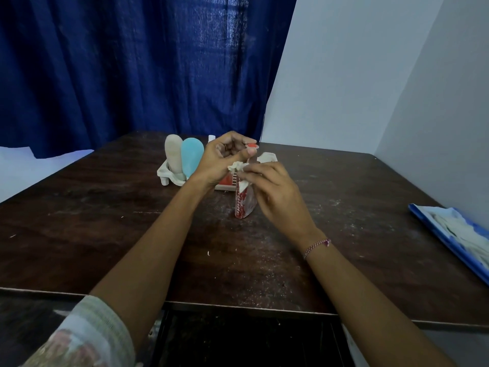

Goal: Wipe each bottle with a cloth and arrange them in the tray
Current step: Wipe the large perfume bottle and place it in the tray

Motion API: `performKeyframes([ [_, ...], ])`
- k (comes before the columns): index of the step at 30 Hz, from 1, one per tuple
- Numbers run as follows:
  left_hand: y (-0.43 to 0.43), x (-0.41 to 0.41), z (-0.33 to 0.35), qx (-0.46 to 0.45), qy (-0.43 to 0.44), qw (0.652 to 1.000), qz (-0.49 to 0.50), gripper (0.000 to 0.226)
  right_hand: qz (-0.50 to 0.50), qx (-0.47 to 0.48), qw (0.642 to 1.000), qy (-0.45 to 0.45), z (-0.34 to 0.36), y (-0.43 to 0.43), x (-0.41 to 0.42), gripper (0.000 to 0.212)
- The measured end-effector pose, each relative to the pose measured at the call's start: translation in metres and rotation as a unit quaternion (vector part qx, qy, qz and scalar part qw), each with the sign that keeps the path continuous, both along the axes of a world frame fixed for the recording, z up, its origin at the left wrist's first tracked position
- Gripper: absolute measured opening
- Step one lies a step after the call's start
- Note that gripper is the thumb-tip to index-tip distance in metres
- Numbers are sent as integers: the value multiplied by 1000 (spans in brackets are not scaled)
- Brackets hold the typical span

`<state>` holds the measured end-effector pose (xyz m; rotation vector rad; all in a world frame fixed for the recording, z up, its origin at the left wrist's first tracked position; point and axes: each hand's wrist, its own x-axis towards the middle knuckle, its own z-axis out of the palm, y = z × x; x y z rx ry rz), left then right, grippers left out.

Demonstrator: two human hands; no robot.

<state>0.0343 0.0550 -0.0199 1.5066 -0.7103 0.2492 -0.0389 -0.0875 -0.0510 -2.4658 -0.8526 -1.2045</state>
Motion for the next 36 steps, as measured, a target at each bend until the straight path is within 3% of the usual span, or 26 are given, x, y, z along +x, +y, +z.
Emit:
performKeyframes([
  [7, -1, 0, 1, 15, -11, 1000, -1, 13, 0, 29, 1000, 7, 4, -3, -1, 35],
  [12, 1, 3, -1, 24, -23, 999, -12, 13, 36, -57, 997, 21, 0, -1, -1, 36],
  [16, -1, 0, 0, 13, -16, 1000, -19, 14, 14, 1, 1000, 13, 4, -4, -1, 36],
  [20, 1, 0, -1, 7, -12, 1000, -22, 14, 57, -65, 996, 6, -2, 1, -2, 32],
  [24, 0, -1, 0, 8, -13, 1000, -17, 14, 33, -44, 998, 18, -2, 1, 1, 39],
  [30, 0, -2, 0, 6, -5, 1000, -8, 13, 54, -93, 994, 10, -4, 3, 0, 34],
  [36, -1, -1, -1, 15, -1, 1000, -11, 13, 41, -70, 997, -6, -2, 4, -3, 46],
])
